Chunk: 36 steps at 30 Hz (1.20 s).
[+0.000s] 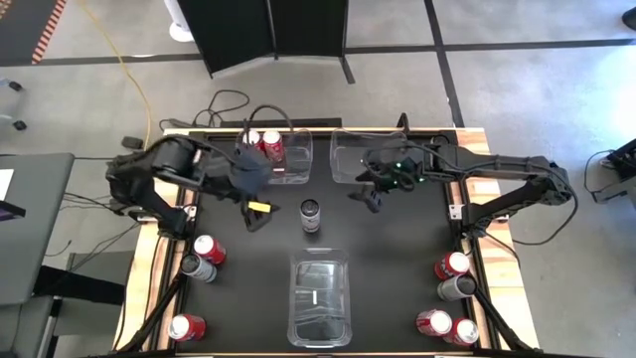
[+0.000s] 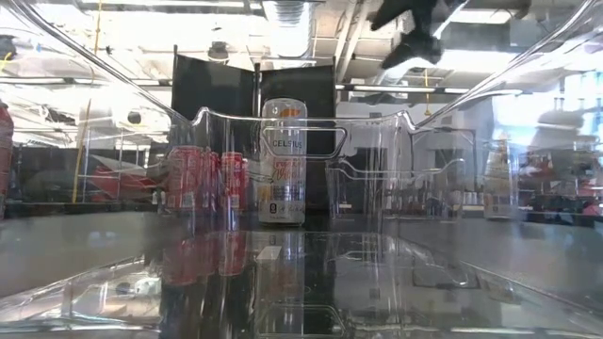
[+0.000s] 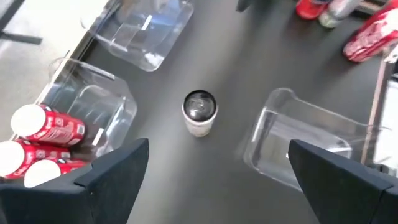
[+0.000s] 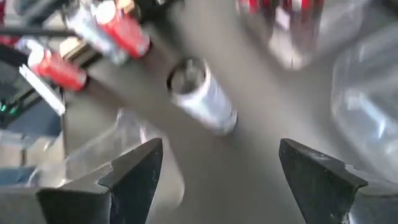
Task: Sort soda cans
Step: Put the red white soda can into the left transparent bin
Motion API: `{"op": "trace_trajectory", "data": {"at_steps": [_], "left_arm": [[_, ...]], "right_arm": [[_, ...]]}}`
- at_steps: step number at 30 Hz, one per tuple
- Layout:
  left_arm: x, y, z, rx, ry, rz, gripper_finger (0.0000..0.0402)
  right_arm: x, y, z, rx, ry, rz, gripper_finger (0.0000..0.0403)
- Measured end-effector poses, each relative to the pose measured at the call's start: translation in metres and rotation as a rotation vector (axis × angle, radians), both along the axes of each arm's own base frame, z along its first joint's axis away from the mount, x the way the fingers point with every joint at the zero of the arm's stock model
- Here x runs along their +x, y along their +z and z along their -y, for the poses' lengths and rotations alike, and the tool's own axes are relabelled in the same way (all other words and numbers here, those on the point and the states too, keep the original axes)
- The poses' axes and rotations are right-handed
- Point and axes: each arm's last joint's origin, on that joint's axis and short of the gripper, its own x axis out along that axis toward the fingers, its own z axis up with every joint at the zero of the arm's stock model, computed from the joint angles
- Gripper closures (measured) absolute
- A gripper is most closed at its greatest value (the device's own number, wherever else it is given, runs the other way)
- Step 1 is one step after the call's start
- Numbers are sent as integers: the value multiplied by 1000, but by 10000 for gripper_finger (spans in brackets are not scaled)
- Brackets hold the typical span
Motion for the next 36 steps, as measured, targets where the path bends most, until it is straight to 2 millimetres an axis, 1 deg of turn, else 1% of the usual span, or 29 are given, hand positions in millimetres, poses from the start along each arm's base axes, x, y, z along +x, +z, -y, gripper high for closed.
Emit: {"op": "trace_trajectory", "data": {"at_steps": [3,6,9,12,15,17,19,21,24,27,32,36], "left_arm": [[19,-13,2,52,0,-53,20],[37,-22,5,105,-46,-64,20],[53,-25,5,144,-98,-22,20],[68,-27,3,174,-144,19,20],[73,-25,-5,191,-186,40,20],[74,-23,-10,189,-208,52,20],[75,-23,-16,186,-224,53,20],[76,-24,-20,193,-239,45,20],[76,-23,-26,230,-269,31,20],[77,-24,-32,221,-328,25,20],[77,-24,-38,205,-355,26,20],[77,-24,-45,206,-335,23,20]], "right_arm": [[-10,-1,-9,84,14,-129,64],[-26,-10,-19,160,-17,-335,71],[-45,-18,-31,247,-113,-559,80],[-64,-22,-46,283,-199,-769,88],[-75,-23,-63,287,-249,-874,91],[-77,-23,-76,298,-244,-882,92],[-77,-23,-91,329,-189,-861,92],[-73,-22,-105,317,-84,-789,92],[-69,-19,-127,227,126,-652,92],[-69,-16,-145,235,227,-580,92],[-85,-15,-172,275,260,-593,92],[-96,-16,-185,247,210,-583,92]]}}
